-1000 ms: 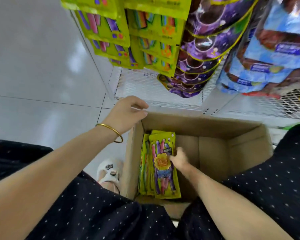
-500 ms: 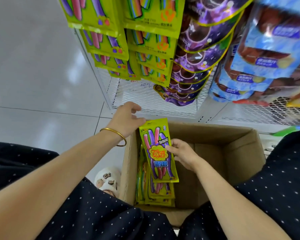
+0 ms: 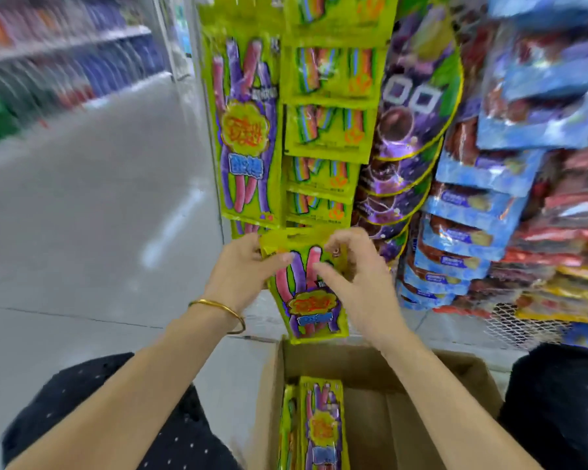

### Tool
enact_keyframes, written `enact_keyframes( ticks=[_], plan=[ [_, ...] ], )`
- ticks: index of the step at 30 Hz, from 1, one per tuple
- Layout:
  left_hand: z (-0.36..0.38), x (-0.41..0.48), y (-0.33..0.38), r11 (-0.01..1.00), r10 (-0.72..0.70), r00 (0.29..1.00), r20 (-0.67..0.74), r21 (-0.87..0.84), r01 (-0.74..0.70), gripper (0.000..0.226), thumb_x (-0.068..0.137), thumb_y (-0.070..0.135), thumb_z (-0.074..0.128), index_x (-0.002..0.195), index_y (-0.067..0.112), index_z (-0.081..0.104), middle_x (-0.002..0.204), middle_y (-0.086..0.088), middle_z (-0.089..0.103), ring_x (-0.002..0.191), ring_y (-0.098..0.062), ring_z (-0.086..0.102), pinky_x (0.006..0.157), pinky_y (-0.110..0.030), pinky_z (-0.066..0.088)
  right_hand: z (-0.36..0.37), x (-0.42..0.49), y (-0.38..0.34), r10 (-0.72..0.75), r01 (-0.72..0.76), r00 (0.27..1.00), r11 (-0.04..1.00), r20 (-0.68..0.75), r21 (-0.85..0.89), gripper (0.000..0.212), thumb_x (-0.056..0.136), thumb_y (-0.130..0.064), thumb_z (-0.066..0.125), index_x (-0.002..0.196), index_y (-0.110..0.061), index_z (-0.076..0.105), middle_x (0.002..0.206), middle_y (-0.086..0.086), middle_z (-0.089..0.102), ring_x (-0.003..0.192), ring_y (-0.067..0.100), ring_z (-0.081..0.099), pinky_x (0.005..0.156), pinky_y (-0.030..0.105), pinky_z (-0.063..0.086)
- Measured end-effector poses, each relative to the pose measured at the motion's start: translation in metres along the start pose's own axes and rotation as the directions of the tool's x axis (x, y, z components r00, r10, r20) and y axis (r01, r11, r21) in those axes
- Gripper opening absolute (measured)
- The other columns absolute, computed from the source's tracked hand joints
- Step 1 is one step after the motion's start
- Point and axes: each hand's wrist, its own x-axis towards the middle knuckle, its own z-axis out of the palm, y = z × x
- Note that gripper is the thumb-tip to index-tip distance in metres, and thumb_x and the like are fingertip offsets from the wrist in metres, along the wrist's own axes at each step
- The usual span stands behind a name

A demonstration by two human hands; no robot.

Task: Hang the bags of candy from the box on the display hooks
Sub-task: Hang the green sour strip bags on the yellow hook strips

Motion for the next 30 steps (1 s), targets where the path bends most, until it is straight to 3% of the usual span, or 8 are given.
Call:
enact_keyframes(
  ticks=[3,6,10,16,18,21,25,30],
  plan=[
    [-0.031,0.005,0.049,0.996,0.071,0.997,0.027,-0.049,-0.069,0.010,0.085,0.008,0.062,0.092,0.014,0.067,0.096,-0.025,0.068,0.085,-0.037,0.064,0.079,-0.056,0.053,0.004,0.040,-0.040,-0.150,0.143,0.987,0.985,-0.065,-0.098,0.017,0.081,-0.003,0.064,0.087,-0.019,0.064,0.086,-0.023,0.055,0.087,-0.010,0.050,0.077,0.005,0.035],
    [-0.063,0.017,0.100,0.977,0.203,0.979,0.020,-0.068,-0.201,0.022,0.088,0.023,0.056,0.101,0.008,0.064,0.096,-0.017,0.067,0.088,-0.030,0.063,0.085,-0.052,0.052,0.002,0.077,-0.083,-0.221,0.213,0.960,0.975,-0.171,-0.063,0.024,0.084,0.000,0.062,0.089,-0.024,0.062,0.090,-0.022,0.057,0.089,-0.014,0.051,0.078,0.003,0.035],
    [-0.100,0.060,0.162,0.903,0.357,0.912,-0.203,-0.174,-0.392,0.027,0.095,0.037,0.043,0.102,0.019,0.061,0.109,0.001,0.065,0.107,-0.014,0.060,0.089,-0.035,0.051,-0.003,0.120,-0.127,-0.334,0.311,0.916,0.941,-0.223,-0.133,0.019,0.087,-0.003,0.058,0.099,-0.016,0.065,0.093,-0.018,0.057,0.093,-0.019,0.046,0.083,0.001,0.033],
    [-0.110,0.129,0.203,0.908,0.406,0.870,-0.280,0.020,-0.418,0.022,0.098,0.029,0.043,0.111,0.015,0.053,0.098,0.013,0.058,0.095,0.003,0.059,0.087,-0.027,0.051,0.003,0.176,-0.163,-0.328,0.280,0.915,0.936,-0.236,-0.214,0.024,0.093,-0.002,0.050,0.113,-0.011,0.057,0.107,-0.008,0.052,0.095,-0.010,0.039,0.082,-0.005,0.026],
    [-0.109,0.137,0.204,0.911,0.406,0.870,-0.280,0.043,-0.411,0.033,0.093,0.044,0.041,0.106,0.017,0.056,0.099,0.013,0.060,0.099,-0.005,0.059,0.093,-0.038,0.049,0.006,0.192,-0.166,-0.313,0.251,0.913,0.937,-0.261,-0.244,0.025,0.094,-0.003,0.047,0.117,-0.011,0.054,0.113,-0.004,0.052,0.095,-0.010,0.035,0.080,-0.006,0.024],
    [-0.106,0.140,0.209,0.920,0.317,0.906,-0.281,-0.141,-0.366,0.060,0.073,0.070,0.040,0.097,0.021,0.063,0.100,0.001,0.068,0.094,-0.018,0.063,0.093,-0.043,0.047,0.009,0.210,-0.169,-0.288,0.215,0.910,0.943,-0.297,-0.255,0.028,0.095,-0.002,0.044,0.120,-0.012,0.051,0.119,0.000,0.050,0.090,-0.011,0.031,0.077,-0.003,0.026],
    [-0.099,0.143,0.210,0.905,0.372,0.875,-0.309,-0.088,-0.416,0.043,0.080,0.051,0.061,0.078,0.007,0.061,0.076,-0.009,0.058,0.072,-0.019,0.053,0.070,-0.037,0.045,0.013,0.223,-0.169,-0.276,0.178,0.905,0.937,-0.324,-0.301,0.034,0.093,0.002,0.044,0.124,-0.011,0.048,0.123,0.004,0.050,0.095,-0.004,0.036,0.079,0.001,0.024],
    [-0.093,0.146,0.210,0.883,0.347,0.860,-0.373,-0.180,-0.434,0.015,0.085,0.023,0.064,0.079,0.009,0.063,0.086,-0.021,0.066,0.074,-0.023,0.059,0.066,-0.040,0.051,0.016,0.229,-0.168,-0.251,0.143,0.909,0.938,-0.332,-0.315,0.034,0.093,0.001,0.045,0.126,-0.009,0.045,0.125,0.007,0.046,0.106,0.012,0.041,0.084,0.015,0.029]
  ],
)
